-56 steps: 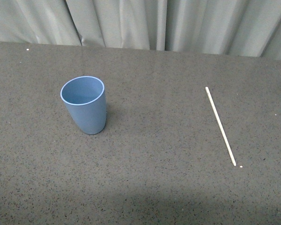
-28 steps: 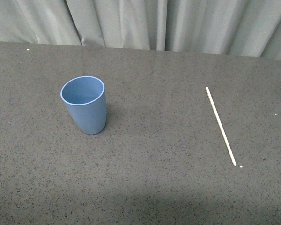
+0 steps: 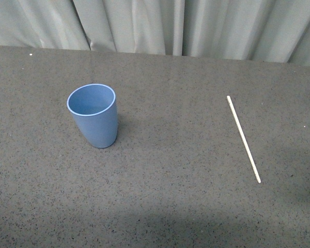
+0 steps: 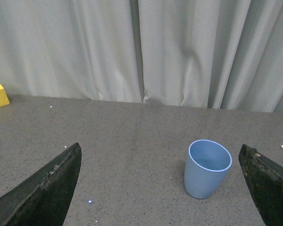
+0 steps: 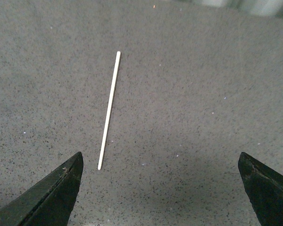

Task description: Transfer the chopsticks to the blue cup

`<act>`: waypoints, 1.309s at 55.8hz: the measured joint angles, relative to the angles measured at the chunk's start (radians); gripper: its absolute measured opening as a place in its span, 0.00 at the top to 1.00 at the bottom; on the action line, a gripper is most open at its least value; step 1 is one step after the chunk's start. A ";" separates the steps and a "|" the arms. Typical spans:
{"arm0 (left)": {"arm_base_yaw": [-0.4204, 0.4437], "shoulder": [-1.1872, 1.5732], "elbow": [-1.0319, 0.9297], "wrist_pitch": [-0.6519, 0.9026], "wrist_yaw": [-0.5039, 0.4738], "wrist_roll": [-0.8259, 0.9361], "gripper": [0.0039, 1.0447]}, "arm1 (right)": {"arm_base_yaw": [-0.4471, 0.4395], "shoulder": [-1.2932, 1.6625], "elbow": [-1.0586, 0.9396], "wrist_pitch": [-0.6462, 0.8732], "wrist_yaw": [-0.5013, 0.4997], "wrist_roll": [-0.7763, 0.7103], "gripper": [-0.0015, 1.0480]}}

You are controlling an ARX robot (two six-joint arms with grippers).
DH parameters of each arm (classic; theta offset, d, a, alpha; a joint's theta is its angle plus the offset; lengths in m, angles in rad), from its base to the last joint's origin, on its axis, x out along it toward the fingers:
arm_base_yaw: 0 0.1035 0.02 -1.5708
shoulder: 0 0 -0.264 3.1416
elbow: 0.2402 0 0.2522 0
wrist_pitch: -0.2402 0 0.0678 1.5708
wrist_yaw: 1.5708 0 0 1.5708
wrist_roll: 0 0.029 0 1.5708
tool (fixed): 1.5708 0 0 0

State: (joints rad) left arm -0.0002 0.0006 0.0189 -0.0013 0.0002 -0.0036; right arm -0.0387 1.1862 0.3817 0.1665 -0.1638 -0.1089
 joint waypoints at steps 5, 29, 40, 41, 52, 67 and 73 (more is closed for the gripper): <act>0.000 0.000 0.000 0.000 0.000 0.000 0.06 | 0.014 0.130 0.068 -0.003 -0.004 0.007 0.09; 0.000 0.000 0.000 0.000 0.000 0.000 0.06 | 0.131 0.627 0.434 -0.104 0.058 0.114 0.09; 0.000 0.000 0.000 0.000 0.000 0.000 0.06 | 0.179 0.774 0.571 -0.183 0.061 0.192 0.09; 0.000 0.000 0.000 0.000 0.000 0.000 0.06 | 0.185 0.792 0.588 -0.187 0.063 0.203 0.09; 0.000 0.000 0.000 0.000 0.000 0.000 0.06 | 0.214 0.900 0.687 -0.212 0.095 0.263 0.09; 0.000 0.000 0.000 0.000 0.000 0.000 0.06 | 0.225 0.995 0.789 -0.266 0.115 0.328 0.10; 0.000 0.000 0.000 0.000 0.000 0.000 0.06 | 0.225 1.022 0.826 -0.304 0.132 0.342 0.23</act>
State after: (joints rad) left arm -0.0002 0.0006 0.0189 -0.0013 0.0002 -0.0036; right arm 0.1860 2.2078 1.2079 -0.1379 -0.0322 0.2333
